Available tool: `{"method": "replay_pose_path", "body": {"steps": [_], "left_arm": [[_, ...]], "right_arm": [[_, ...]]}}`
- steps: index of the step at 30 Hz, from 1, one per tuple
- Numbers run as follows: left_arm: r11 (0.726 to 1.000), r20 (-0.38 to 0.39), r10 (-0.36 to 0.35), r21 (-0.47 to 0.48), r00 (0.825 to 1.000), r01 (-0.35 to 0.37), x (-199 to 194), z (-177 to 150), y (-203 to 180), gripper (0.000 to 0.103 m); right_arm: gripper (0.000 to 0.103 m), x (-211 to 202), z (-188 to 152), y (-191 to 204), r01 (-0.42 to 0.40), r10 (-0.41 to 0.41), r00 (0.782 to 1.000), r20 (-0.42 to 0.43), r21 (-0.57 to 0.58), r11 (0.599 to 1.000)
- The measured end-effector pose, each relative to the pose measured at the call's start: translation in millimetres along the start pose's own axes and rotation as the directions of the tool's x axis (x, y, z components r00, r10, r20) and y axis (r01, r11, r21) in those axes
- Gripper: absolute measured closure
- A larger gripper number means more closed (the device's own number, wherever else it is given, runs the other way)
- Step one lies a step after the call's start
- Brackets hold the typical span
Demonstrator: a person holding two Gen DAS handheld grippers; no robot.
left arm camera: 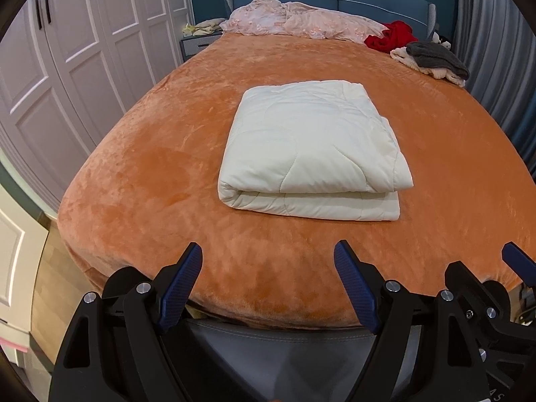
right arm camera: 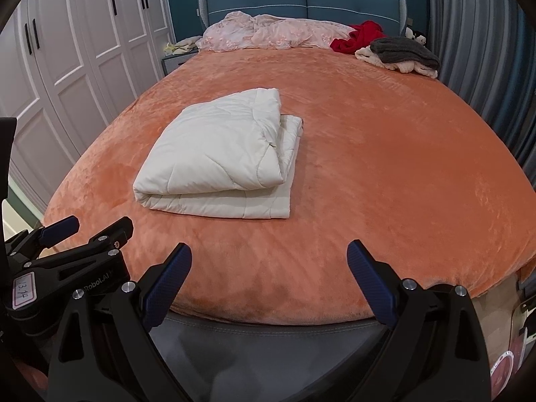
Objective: Fold large clothes
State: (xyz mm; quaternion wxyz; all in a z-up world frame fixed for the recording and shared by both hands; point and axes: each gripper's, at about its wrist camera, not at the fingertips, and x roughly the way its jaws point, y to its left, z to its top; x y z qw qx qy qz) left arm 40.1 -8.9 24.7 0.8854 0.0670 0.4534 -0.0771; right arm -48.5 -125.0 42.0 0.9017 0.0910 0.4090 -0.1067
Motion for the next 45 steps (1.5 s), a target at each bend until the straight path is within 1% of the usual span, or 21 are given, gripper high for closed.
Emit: {"method": "replay_pose_path", "body": {"steps": [7,14,22,32,38,45], "left_arm": [[1.000,-0.006,0.011,-0.017,1.000,-0.011,-3,-5,1,0.025],[1.000,0.009,0.031,-0.004,0.999,-0.031,-6,-10,0,0.025],[1.000,0.003,0.015,-0.014,1.000,-0.015,-6,-13,1,0.025],[1.000,0.022,0.025,-0.010,0.999,-0.025,-7,-14,1,0.025],[1.000,0.019,0.023,-0.012,1.000,-0.023,-6,-15,0,0.025],[1.000,0.014,0.011,0.001,1.000,-0.011,-4,-15,0,0.029]], "right_arm": [[0.012,-5,-5,0,0.008,-0.008,1.000,0.002,0.001,1.000],[0.012,-6,-7,-1,0.011,-0.011,1.000,0.002,0.002,1.000],[0.012,-9,-13,-2,0.014,-0.014,1.000,0.003,0.008,1.000],[0.012,-9,-14,-1,0.018,-0.018,1.000,0.006,0.006,1.000],[0.012,-10,-15,4,0.030,-0.030,1.000,0.010,0.001,1.000],[0.012,-11,-16,6,0.033,-0.033,0.999,0.008,0.001,0.999]]}}
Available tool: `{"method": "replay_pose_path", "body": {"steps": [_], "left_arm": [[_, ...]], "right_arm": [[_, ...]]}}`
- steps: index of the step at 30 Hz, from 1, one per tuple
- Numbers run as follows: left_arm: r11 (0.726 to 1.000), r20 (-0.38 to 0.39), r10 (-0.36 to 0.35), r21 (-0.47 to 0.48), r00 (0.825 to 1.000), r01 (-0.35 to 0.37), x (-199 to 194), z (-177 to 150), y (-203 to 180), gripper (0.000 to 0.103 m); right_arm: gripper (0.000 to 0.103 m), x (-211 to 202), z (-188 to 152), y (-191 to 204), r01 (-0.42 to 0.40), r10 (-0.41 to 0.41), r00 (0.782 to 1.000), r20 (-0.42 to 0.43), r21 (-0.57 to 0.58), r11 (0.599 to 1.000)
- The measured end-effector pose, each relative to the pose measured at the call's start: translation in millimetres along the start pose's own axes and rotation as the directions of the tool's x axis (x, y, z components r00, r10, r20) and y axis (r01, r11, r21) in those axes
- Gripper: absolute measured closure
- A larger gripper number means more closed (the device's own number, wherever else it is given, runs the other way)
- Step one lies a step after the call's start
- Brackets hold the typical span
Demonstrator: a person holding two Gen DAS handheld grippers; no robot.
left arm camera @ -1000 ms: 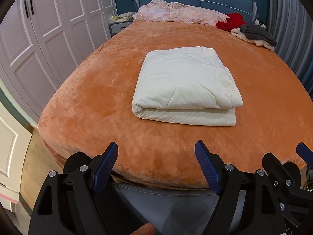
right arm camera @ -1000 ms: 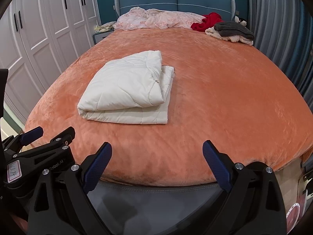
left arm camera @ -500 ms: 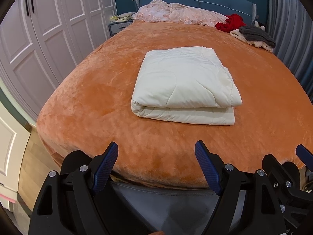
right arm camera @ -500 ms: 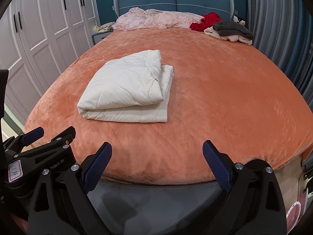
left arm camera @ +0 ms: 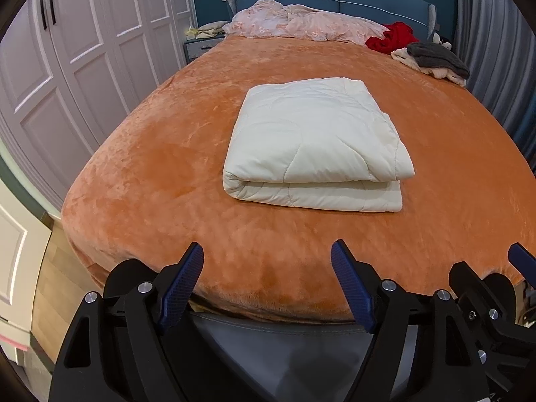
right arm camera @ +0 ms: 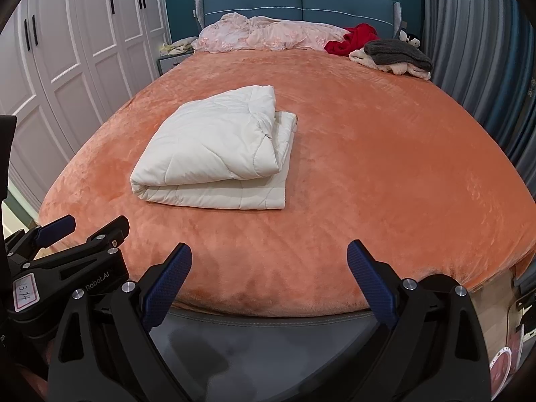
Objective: Fold large clothes
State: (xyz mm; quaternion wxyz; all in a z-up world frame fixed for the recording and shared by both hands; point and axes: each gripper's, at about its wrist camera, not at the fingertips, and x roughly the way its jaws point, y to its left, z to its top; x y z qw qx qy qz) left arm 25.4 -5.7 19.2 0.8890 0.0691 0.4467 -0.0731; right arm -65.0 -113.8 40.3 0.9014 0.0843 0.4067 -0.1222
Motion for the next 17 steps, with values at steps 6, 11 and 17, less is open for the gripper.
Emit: {"method": "replay_pose_path", "body": {"steps": [6,11,17], "left_arm": [[1.000,0.004,-0.002,-0.004,1.000,0.002,2.7,-1.7,1.0,0.029],[1.000,0.008,0.016,0.003,1.000,-0.016,3.4,-2.4,-1.4,0.029],[1.000,-0.003,0.016,-0.008,1.000,-0.016,6.2,-2.7,0.0,0.029]], "right_arm": [[0.012,1.7,-1.3,1.3,0.004,-0.004,1.000,-0.005,0.000,1.000],[0.012,5.1,-2.2,2.7,0.009,-0.009,1.000,-0.011,-0.001,1.000],[0.012,5.4,-2.6,4.7,0.021,-0.021,1.000,-0.006,-0.008,1.000]]}}
